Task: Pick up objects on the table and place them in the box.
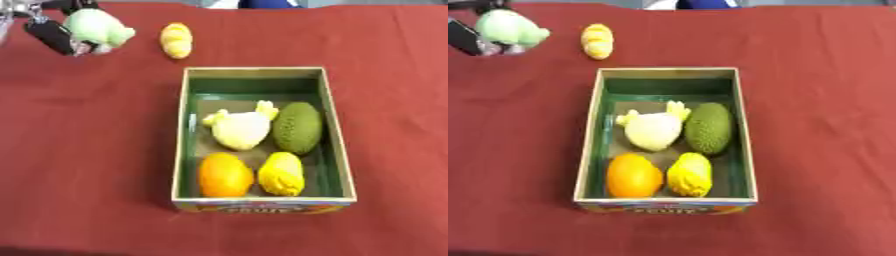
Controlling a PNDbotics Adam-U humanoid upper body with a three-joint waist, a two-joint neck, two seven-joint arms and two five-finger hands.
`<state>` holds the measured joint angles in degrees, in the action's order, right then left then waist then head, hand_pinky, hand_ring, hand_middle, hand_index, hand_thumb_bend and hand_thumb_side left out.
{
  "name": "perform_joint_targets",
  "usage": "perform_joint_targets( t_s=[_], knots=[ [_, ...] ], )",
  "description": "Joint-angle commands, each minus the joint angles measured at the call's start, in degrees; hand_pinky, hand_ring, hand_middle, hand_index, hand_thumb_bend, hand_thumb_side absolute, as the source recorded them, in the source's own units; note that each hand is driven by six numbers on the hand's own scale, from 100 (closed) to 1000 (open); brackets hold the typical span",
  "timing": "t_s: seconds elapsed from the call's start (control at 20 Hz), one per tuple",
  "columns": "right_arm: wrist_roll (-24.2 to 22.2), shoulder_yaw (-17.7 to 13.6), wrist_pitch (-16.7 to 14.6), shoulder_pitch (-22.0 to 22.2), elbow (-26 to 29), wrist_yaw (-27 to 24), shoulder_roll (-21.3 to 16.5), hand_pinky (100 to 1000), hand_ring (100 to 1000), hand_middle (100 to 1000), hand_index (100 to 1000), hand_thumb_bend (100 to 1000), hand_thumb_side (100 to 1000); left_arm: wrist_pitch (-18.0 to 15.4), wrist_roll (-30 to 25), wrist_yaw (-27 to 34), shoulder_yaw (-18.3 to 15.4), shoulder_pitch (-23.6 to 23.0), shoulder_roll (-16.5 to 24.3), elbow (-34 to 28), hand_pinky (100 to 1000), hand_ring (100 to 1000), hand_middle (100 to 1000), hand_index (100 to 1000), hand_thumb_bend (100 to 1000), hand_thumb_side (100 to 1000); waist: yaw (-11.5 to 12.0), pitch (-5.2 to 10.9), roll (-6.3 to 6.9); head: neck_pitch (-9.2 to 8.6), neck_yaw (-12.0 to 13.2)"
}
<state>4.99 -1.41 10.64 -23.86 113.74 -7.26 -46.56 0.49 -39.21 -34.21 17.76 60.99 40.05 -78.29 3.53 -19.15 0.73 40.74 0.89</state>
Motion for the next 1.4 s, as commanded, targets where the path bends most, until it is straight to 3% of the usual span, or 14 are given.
perform_joint_targets(
  t_s=[0.05,0.2,0.4,0.65,0.7,0.75,0.9,1.15,1.25,1.3,1.35,1.4],
  knots=[
    [-0.2,-0.7,-0.1,-0.8,0.8,-0.4,-1.3,796,738,794,875,100,505,1.9,-1.3,3.7,1.4,1.4,0.9,-5.5,772,657,603,700,146,100,0.0,1.49,-0.03,0.09,-0.1],
    [-0.5,-0.3,-0.3,-1.3,0.8,-0.6,-1.2,795,738,794,875,100,506,3.0,-2.1,4.9,2.3,1.9,0.6,-7.4,761,625,583,688,108,100,-0.6,1.7,0.23,0.27,0.6],
    [-1.4,0.3,0.1,-2.9,0.8,-1.1,-1.0,795,738,794,875,100,509,0.9,-2.5,8.0,7.1,4.4,-4.1,-12.4,744,608,580,691,100,100,-1.3,1.75,0.91,0.48,0.7],
    [-1.2,0.0,0.3,-2.7,0.8,-1.1,-1.1,795,737,794,874,100,514,4.2,-3.5,8.4,13.9,3.3,-7.9,-16.4,749,621,589,703,183,100,-0.6,1.57,1.13,0.79,-0.2],
    [-1.2,0.0,0.3,-2.7,0.8,-1.1,-1.0,794,737,793,874,100,506,5.0,-3.7,7.8,14.9,3.1,-8.2,-16.4,749,623,590,703,293,100,-0.5,1.54,1.16,0.82,-0.3],
    [-1.2,0.0,0.3,-2.7,0.8,-1.1,-0.9,794,737,793,874,100,516,5.8,-4.0,7.2,15.8,2.8,-8.5,-16.2,750,625,592,704,200,100,-0.5,1.5,1.19,0.83,-0.2],
    [-1.3,0.1,0.3,-2.9,0.8,-1.2,-0.7,794,736,793,874,100,519,7.3,-4.6,5.5,17.4,2.0,-9.7,-15.3,753,633,596,707,218,100,-0.4,1.4,1.19,0.83,-0.2],
    [-1.3,0.0,0.4,-2.9,0.8,-1.3,-0.4,794,736,793,874,100,521,6.5,-4.7,3.5,18.4,1.0,-12.0,-12.9,758,643,603,717,222,100,-0.5,1.28,0.93,0.73,0.1],
    [-1.3,0.0,0.4,-3.0,0.8,-1.4,-0.2,794,736,793,874,100,521,5.8,-5.0,3.1,18.8,0.7,-12.9,-12.1,783,704,672,790,233,177,-0.6,1.25,0.84,0.72,0.2],
    [-1.3,0.0,0.3,-3.0,0.8,-1.4,-0.2,794,736,793,874,100,521,5.3,-5.5,2.9,18.9,0.6,-13.3,-11.8,827,785,783,883,290,310,-0.6,1.25,0.82,0.7,0.2],
    [-1.3,0.0,0.3,-3.1,0.8,-1.4,-0.2,794,736,793,874,100,516,4.7,-5.9,2.7,18.9,0.6,-13.4,-11.7,861,829,821,915,301,396,-0.6,1.26,0.81,0.7,0.2],
    [-1.3,0.0,0.3,-3.0,0.8,-1.4,-0.2,794,736,793,873,100,521,4.0,-6.2,2.4,18.8,0.6,-13.3,-11.8,871,841,827,922,375,420,-0.6,1.28,0.83,0.72,0.2]
  ],
)
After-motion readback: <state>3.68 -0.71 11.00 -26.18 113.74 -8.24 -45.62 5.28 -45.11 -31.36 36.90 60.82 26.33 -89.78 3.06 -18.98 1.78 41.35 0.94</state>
